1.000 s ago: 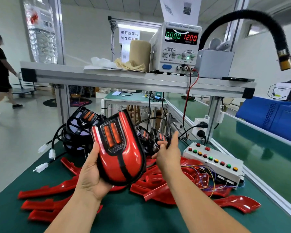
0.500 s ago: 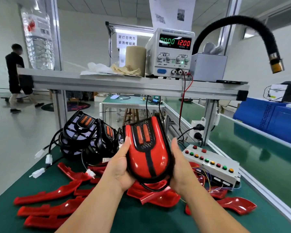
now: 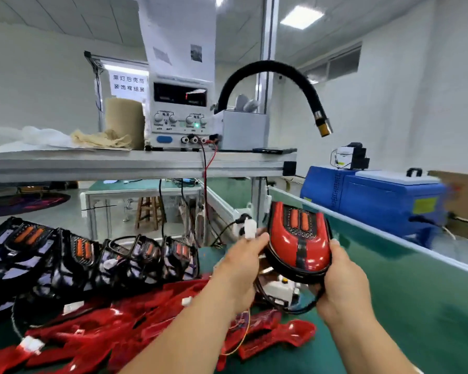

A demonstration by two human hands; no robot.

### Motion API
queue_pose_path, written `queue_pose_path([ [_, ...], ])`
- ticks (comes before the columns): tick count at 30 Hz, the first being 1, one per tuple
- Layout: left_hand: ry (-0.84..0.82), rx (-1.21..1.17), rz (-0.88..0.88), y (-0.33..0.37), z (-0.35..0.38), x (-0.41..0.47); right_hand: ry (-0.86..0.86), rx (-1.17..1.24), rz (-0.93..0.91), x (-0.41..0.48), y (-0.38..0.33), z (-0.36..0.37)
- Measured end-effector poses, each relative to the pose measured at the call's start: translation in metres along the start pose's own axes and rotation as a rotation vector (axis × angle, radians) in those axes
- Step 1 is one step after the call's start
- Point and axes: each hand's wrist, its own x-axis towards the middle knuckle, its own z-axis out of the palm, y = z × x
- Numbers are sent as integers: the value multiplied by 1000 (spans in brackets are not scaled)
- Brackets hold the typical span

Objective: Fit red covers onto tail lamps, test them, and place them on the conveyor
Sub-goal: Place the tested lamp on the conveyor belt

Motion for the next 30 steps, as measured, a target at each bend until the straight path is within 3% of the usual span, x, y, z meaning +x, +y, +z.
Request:
queue_pose_path([
  [7,9,57,-237,-25,87,49,139,-79,57,46,-45,-64],
  [15,-11,66,-340,-34,113,87,121,-180,106,102,-54,-90],
  [22,15,20,-114,-50,118,107,125,-222,89,142,-33,-88],
  [30,10,84,27,-46,105,118,65,-19,219,170,-18,-72],
])
